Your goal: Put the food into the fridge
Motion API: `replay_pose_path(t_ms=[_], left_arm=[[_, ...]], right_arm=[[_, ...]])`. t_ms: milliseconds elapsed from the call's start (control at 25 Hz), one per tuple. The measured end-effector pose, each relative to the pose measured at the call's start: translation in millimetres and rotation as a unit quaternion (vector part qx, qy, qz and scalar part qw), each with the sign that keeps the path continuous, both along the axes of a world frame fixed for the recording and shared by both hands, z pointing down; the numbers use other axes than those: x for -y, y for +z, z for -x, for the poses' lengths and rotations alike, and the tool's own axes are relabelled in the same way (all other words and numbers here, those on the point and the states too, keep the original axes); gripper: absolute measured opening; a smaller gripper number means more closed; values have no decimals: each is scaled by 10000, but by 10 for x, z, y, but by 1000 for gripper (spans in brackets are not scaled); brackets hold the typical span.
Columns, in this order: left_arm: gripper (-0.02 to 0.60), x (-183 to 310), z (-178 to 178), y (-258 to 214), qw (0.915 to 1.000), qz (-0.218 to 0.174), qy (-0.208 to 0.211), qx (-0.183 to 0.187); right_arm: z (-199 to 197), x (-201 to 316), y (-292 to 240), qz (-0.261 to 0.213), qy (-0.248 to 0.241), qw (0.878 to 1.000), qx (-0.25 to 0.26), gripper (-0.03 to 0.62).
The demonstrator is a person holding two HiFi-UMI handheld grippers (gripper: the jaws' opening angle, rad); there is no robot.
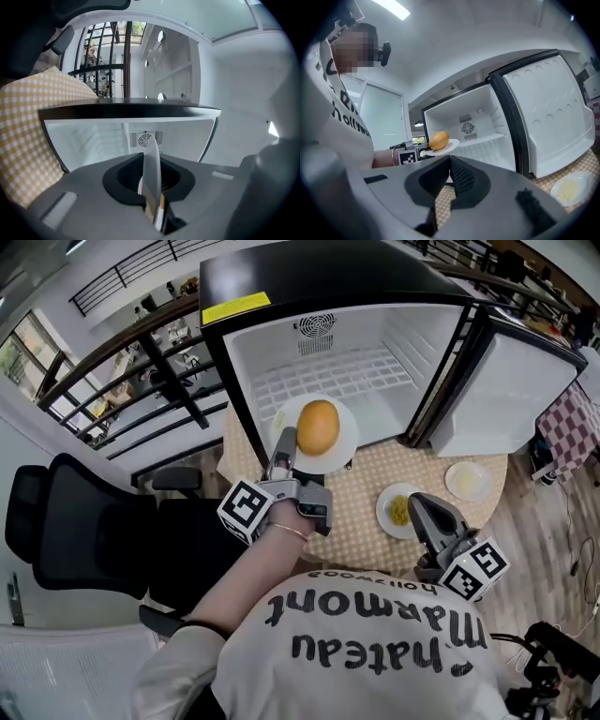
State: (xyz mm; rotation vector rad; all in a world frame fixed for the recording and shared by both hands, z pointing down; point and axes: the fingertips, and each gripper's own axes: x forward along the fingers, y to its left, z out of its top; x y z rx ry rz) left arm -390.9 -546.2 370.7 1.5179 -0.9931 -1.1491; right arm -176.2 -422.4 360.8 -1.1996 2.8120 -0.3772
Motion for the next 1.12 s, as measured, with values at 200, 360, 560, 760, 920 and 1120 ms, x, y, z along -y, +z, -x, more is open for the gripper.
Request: replay_pose_path(t_ms=[200, 360, 560, 760, 920, 1120], left_arm=[[29, 204, 94, 104, 9972, 251, -323, -629], [31, 280, 142, 209, 9940, 438, -547, -838], [34, 342, 157, 207, 9904, 519, -734, -1050], [42, 416, 227, 230, 9869, 580, -953, -1163], [48, 479, 264, 230, 9837, 573, -1085, -1316], [75, 518, 273, 241, 9796, 605, -1216, -1478]], right_arm=[[-135, 19, -19, -6, 249, 9997, -70, 15], [-186, -18, -25, -24, 371, 9992, -147, 15], [-334, -38, 16, 73, 537, 9985, -62, 15], [-372, -28, 31, 102, 527, 9986, 18, 15], [-371, -25, 32, 109, 492, 9987, 6, 15], [-380, -19, 24, 89, 485, 9988, -2, 15]])
